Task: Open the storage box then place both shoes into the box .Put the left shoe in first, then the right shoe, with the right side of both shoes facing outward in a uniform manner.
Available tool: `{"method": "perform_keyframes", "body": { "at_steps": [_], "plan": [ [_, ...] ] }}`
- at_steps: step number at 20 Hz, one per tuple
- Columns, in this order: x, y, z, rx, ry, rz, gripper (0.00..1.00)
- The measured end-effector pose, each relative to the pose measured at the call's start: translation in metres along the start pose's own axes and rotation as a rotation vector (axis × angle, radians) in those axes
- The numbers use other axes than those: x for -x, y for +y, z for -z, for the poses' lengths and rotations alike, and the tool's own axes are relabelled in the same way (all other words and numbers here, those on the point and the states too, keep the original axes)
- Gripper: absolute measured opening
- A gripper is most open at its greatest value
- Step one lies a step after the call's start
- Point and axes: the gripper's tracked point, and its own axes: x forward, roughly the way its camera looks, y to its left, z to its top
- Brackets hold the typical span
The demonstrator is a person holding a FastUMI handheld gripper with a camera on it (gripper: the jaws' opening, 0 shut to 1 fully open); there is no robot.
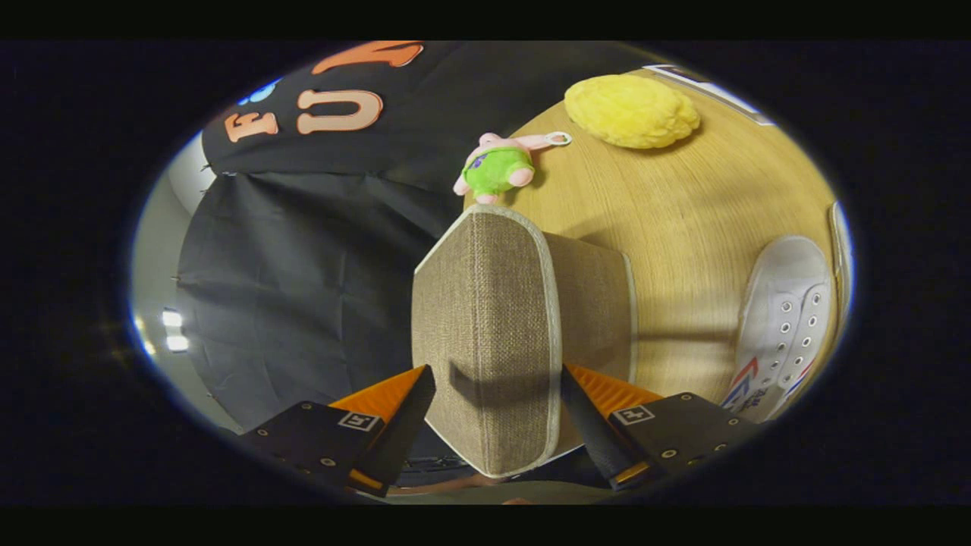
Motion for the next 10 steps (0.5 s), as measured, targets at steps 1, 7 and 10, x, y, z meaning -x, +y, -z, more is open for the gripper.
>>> {"method": "perform_keyframes", "body": {
  "at_steps": [1,7,10],
  "plan": [
    [0.004,0.004,-0.004,-0.005,-0.015,-0.009,0.93],
    [0.020,0.021,-0.007,0.065,-0.047,-0.034,0.70],
    [0.022,0.021,-0.015,0.081,-0.096,-0.019,0.44]
  ]
}}
